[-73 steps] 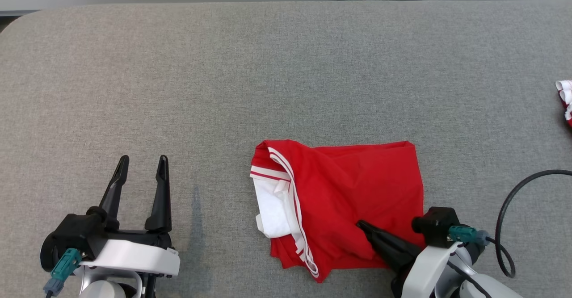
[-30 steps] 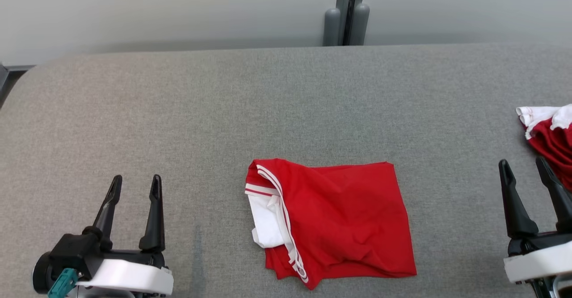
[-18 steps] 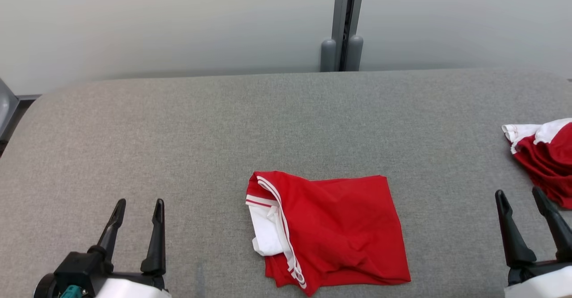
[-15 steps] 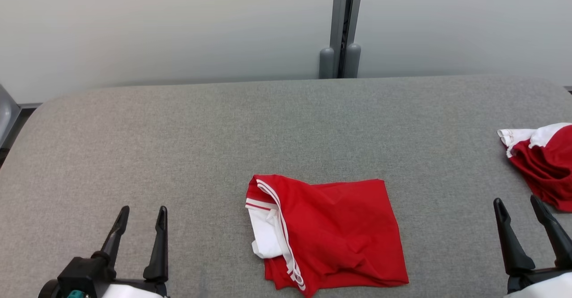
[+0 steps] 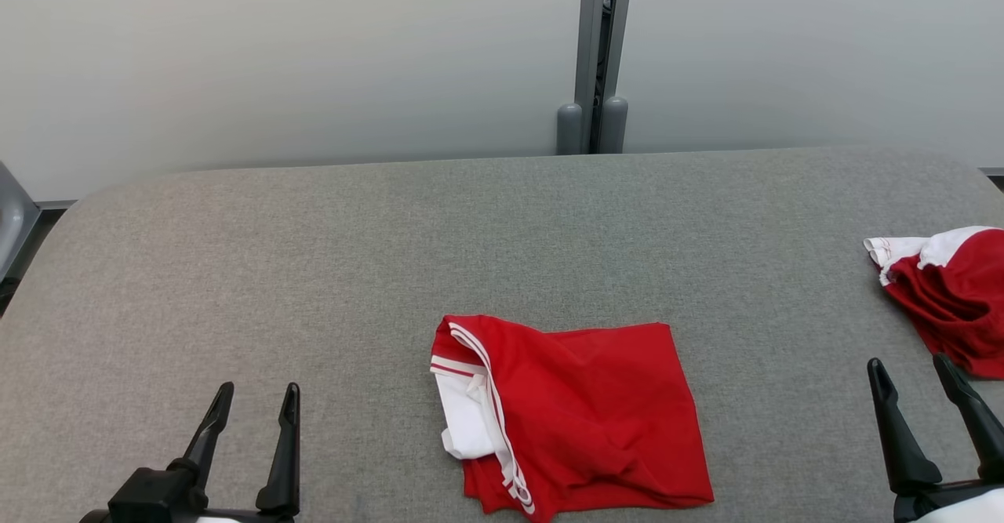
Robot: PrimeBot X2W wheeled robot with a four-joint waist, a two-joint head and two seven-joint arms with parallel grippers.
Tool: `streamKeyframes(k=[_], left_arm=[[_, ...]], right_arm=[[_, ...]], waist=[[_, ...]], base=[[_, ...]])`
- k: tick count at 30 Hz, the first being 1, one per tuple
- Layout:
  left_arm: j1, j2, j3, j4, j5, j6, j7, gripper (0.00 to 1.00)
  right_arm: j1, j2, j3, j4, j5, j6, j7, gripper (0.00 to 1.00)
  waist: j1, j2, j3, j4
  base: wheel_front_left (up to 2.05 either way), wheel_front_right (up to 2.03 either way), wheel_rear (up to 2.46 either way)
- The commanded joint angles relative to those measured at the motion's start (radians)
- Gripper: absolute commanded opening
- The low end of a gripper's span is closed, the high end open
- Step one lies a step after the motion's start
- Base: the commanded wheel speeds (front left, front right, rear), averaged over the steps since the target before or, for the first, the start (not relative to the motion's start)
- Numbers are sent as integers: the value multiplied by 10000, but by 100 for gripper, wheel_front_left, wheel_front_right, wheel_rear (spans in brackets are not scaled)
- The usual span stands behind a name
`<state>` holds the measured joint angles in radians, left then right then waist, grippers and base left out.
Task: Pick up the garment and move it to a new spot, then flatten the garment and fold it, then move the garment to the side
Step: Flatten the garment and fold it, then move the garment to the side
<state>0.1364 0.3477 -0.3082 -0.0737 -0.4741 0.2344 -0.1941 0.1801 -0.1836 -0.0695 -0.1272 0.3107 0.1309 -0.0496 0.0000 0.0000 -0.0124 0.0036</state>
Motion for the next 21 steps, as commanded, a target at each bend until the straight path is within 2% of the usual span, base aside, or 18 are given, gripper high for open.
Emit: streamKeyframes(k=[1, 21], left_arm=[[-33, 79, 33, -46, 41, 65, -25, 100], [-118, 173, 27, -208, 89, 236, -84, 100]], right_arm=[[63, -1, -73, -96, -38, -2, 57, 100], [-43, -38, -178, -201, -142, -2, 115, 100]], waist=[[0, 0, -1, 24], [0, 0, 71, 95]], base=[[0, 0, 0], [0, 0, 0]])
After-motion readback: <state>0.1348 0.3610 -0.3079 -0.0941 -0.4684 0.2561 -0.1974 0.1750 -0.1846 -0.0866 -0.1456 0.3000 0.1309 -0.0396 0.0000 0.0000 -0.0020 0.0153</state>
